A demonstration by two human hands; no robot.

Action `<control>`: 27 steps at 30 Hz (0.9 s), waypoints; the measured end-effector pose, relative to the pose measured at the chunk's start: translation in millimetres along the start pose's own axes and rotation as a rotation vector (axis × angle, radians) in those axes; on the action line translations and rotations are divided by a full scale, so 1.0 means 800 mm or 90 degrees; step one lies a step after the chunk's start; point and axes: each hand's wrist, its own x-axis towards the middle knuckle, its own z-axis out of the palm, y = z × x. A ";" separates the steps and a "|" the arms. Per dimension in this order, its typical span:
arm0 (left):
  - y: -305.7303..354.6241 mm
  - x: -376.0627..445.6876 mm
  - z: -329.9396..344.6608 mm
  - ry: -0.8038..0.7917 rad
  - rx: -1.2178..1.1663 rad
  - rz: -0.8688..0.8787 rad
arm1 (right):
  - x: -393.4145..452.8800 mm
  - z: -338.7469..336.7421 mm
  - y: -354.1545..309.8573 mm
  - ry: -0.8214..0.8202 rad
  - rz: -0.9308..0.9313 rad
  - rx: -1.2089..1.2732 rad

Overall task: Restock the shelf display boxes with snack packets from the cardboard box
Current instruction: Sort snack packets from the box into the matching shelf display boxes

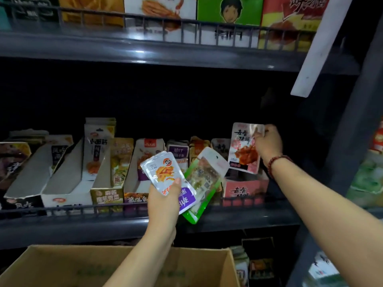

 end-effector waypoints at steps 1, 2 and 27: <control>-0.002 0.003 0.001 0.006 -0.007 -0.002 | 0.002 0.008 0.003 -0.029 -0.011 -0.025; -0.004 0.005 0.001 0.011 -0.013 -0.003 | 0.004 0.017 0.008 -0.062 -0.023 -0.053; -0.026 0.001 -0.006 0.037 -0.061 -0.041 | 0.001 0.079 0.045 -0.180 0.035 -0.208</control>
